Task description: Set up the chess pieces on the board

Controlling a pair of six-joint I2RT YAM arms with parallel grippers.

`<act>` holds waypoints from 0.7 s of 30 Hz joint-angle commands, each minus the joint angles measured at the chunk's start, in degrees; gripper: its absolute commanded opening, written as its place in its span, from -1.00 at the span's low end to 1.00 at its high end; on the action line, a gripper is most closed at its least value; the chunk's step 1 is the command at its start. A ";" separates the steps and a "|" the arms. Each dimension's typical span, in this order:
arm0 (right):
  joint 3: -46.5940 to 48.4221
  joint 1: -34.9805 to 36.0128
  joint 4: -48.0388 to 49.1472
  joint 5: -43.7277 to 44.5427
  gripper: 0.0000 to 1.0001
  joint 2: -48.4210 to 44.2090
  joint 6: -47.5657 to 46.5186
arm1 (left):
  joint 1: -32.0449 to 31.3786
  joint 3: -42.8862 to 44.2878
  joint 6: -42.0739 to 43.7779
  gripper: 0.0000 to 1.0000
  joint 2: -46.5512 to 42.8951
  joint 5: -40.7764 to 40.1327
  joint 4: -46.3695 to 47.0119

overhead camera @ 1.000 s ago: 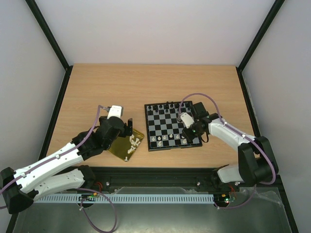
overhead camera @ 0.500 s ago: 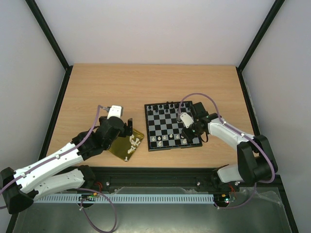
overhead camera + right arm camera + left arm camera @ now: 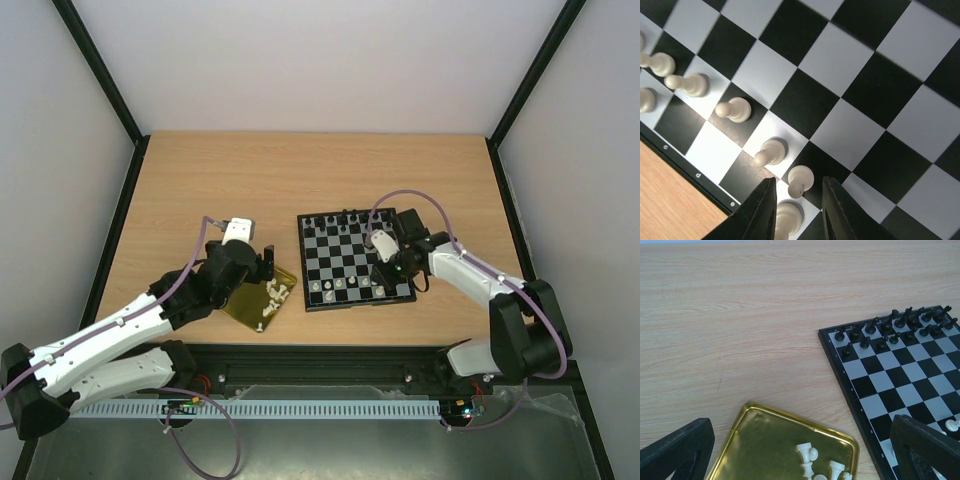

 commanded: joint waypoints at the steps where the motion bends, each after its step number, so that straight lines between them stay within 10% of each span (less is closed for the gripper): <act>1: 4.23 -0.20 -4.32 -0.97 -0.42 -4.49 1.81 | 0.40 1.41 -2.54 0.98 1.49 2.07 -3.08; 21: -0.79 -0.22 0.68 -3.56 -0.20 -18.09 5.46 | 2.05 7.73 -11.33 0.98 10.63 -6.10 -17.43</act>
